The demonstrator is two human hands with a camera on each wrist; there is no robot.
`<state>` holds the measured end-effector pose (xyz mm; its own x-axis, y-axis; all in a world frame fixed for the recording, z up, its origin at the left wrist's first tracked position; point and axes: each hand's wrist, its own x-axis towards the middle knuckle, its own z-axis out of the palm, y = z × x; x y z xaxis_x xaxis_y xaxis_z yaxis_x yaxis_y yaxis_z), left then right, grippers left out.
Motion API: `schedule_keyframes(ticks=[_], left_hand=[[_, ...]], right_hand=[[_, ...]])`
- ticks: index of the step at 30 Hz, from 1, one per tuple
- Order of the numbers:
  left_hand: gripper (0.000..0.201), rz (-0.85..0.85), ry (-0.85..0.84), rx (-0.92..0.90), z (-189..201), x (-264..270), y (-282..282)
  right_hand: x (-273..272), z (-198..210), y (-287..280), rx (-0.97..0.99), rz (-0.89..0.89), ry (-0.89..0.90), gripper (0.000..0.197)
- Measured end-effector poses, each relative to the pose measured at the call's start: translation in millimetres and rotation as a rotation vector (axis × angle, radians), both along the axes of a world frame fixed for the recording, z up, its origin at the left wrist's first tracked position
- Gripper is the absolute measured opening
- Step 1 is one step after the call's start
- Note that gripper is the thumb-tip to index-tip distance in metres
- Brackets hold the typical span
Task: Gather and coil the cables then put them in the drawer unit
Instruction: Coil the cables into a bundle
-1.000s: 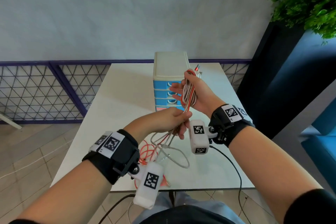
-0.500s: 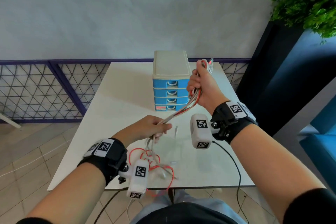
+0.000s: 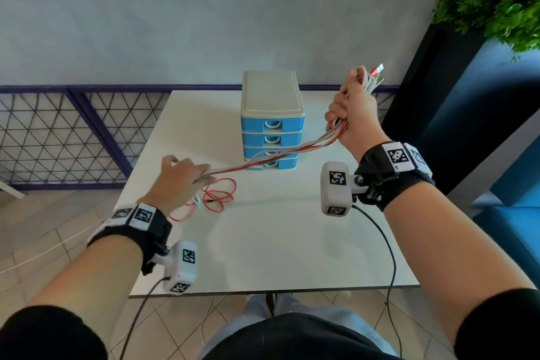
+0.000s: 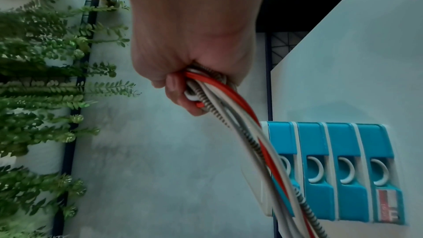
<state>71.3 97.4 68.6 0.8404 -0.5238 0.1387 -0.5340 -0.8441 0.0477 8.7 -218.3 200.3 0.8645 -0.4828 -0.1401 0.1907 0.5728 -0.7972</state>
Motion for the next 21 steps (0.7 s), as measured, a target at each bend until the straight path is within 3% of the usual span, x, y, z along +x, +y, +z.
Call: schedule_keyframes(ticks=[3, 6, 7, 10, 12, 14, 15, 18, 19, 21], left_hand=[[0.02, 0.01, 0.025, 0.014, 6, 7, 1], [0.01, 0.08, 0.254, 0.056, 5, 2, -8], [0.019, 0.082, 0.349, 0.077, 1, 1, -10], [0.089, 0.031, 0.643, 0.174, -4, -8, -19], [0.115, -0.014, 0.706, 0.192, 1, -16, -34], [0.122, -0.084, 0.699, 0.031, 17, -27, -55], [0.115, -0.128, 0.702, -0.138, 24, -32, -66], [0.064, -0.218, 0.808, -0.636, 48, -49, -97], [0.063, -0.225, 0.857, -0.694, 55, -54, -105], [0.081, -0.242, 0.96, -0.679, 65, -63, -119]], right_hand=[[0, -4, 3, -0.03, -0.012, 0.023, 0.038], [-1, -22, 20, -0.151, 0.012, 0.071, 0.033], [-2, -30, 25, -0.195, 0.025, 0.074, 0.032], [-8, -48, 41, -0.275, 0.103, 0.083, 0.035], [-11, -53, 49, -0.317, 0.169, 0.088, 0.038], [-12, -53, 56, -0.332, 0.216, 0.087, 0.039], [-12, -52, 59, -0.323, 0.233, 0.085, 0.039], [-11, -47, 68, -0.26, 0.266, 0.077, 0.038], [-10, -45, 70, -0.24, 0.264, 0.081, 0.038], [-8, -40, 70, -0.201, 0.264, 0.076, 0.037]])
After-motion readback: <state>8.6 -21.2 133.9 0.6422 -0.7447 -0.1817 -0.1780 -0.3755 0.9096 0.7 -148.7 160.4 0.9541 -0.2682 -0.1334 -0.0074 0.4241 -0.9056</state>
